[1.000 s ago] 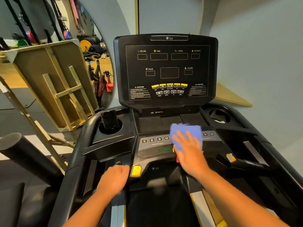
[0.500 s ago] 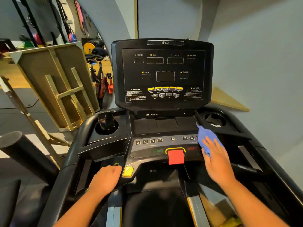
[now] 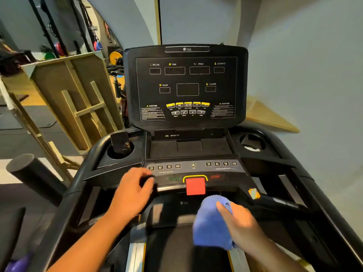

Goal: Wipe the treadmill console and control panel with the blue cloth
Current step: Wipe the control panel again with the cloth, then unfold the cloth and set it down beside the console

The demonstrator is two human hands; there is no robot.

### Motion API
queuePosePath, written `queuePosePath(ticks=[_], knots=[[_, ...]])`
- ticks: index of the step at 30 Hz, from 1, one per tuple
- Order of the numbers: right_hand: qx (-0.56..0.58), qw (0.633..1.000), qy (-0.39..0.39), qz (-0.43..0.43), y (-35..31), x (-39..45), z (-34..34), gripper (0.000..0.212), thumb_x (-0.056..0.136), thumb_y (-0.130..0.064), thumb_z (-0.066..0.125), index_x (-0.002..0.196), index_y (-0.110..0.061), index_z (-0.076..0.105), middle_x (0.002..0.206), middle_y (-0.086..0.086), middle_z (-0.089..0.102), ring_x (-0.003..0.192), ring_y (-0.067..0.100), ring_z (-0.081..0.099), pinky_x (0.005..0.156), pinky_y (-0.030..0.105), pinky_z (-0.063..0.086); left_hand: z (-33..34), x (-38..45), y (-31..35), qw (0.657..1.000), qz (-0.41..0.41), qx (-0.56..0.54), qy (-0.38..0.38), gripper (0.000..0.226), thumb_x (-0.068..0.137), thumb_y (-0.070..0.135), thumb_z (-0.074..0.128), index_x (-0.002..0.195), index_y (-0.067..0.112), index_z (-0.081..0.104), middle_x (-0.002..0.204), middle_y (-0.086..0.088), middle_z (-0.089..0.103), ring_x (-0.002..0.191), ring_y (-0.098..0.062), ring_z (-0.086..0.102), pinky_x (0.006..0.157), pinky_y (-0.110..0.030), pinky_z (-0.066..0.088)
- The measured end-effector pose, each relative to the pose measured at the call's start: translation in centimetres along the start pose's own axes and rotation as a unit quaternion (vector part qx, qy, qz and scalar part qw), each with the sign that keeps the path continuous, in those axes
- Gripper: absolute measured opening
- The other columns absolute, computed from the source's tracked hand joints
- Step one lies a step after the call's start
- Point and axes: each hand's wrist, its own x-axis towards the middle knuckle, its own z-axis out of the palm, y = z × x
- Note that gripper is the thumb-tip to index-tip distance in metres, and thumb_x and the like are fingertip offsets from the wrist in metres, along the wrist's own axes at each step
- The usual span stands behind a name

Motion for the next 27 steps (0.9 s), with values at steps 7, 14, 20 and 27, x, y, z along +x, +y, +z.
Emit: queuePosePath(ticks=[7,14,20,27], knots=[[0.096,0.984,-0.136,-0.059,-5.9,1.2,-4.0,0.019,0.096,-0.034,0.062,0.091,-0.02,0.074,0.096,0.006,0.076,0.096,0.029,0.07,0.095,0.041,0.053,2.1,-0.7,13.5,0.92,0.062,-0.099,-0.375,0.042,0.083,0.067,0.068,0.118,0.044,0.065,0.116,0.016,0.071,0.111,-0.006,0.067,0.099,-0.041,0.054],[0.474,0.868,-0.145,0.034,-3.2,1.2,-9.0,0.048,0.098,-0.037,0.055,0.128,-0.002,0.065,0.13,0.032,0.06,0.115,0.032,0.063,0.109,0.058,0.042,2.6,-0.8,15.8,0.883,-0.06,-0.341,-0.317,0.027,0.094,0.038,0.07,0.112,0.018,0.075,0.109,-0.004,0.079,0.106,-0.018,0.073,0.096,-0.041,0.055],[0.431,0.883,-0.173,0.068,-0.1,-0.6,-7.5,0.034,0.092,-0.019,0.063,0.121,-0.003,0.07,0.126,0.023,0.067,0.118,0.037,0.065,0.106,0.055,0.044,5.3,-1.4,15.3,0.845,-0.215,-0.4,-0.283,0.026,0.099,0.024,0.065,0.122,0.012,0.069,0.116,-0.011,0.077,0.113,-0.026,0.071,0.107,-0.048,0.052],[0.396,0.916,-0.061,-0.014,-0.4,-0.7,-10.9,0.029,0.092,-0.008,0.06,0.119,-0.008,0.07,0.117,0.018,0.072,0.108,0.034,0.07,0.091,0.05,0.051,5.2,-0.4,15.9,0.844,-0.14,-0.436,-0.279,0.034,0.089,-0.006,0.068,0.119,0.01,0.071,0.118,-0.016,0.075,0.109,-0.032,0.072,0.091,-0.044,0.057]])
